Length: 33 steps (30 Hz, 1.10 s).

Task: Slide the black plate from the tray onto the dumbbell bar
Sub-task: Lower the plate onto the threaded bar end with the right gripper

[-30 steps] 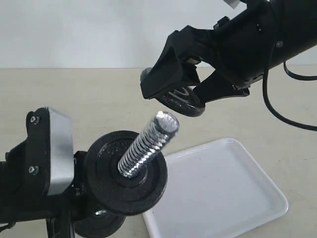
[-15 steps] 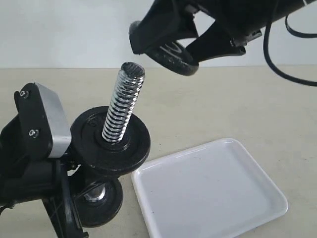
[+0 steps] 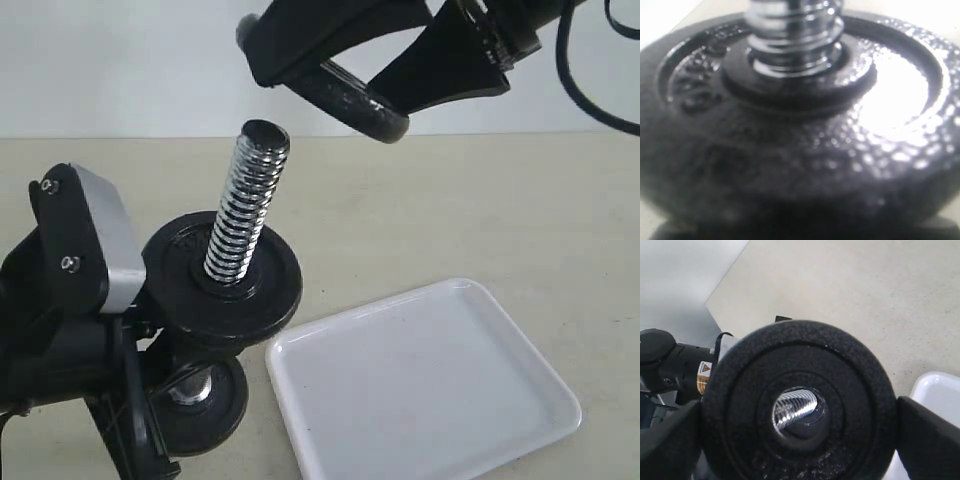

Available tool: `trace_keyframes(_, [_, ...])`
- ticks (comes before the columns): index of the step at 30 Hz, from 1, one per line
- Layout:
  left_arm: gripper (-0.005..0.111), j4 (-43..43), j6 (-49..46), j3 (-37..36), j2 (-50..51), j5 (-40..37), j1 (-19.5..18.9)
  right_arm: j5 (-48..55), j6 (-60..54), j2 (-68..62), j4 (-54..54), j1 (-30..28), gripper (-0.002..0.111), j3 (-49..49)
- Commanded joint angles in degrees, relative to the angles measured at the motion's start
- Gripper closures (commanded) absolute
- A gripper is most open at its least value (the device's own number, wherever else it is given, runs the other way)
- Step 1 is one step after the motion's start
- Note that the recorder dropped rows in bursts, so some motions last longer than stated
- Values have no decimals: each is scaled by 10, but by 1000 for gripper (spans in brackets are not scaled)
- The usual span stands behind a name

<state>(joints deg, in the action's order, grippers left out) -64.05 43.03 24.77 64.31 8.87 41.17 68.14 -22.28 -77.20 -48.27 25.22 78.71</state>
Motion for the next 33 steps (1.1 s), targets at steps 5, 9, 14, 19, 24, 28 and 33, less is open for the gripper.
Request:
trace_keyframes(5, [102, -13, -28, 6, -5, -70, -4, 9, -2, 16, -45, 9, 108, 13])
trace_keyframes(9, [102, -13, -28, 6, -5, -70, -4, -12, -3, 16, -45, 47, 108, 13])
trace_keyframes(14, [102, -13, -28, 6, -5, -70, -4, -23, 5, 16, -39, 73, 108, 13])
trace_keyframes(19, [102, -13, -23, 6, -5, -70, -4, -11, 12, 16, -37, 74, 108, 13])
trace_keyframes(24, [102, -13, -23, 6, -5, -70, -4, -7, 24, 16, -16, 74, 108, 13])
trace_keyframes(28, [102, -13, -23, 6, -5, -70, -4, -4, 31, 16, -2, 74, 108, 13])
trace_keyframes(33, [102, -13, -23, 6, -5, -68, -4, -3, 41, 16, 9, 74, 108, 13])
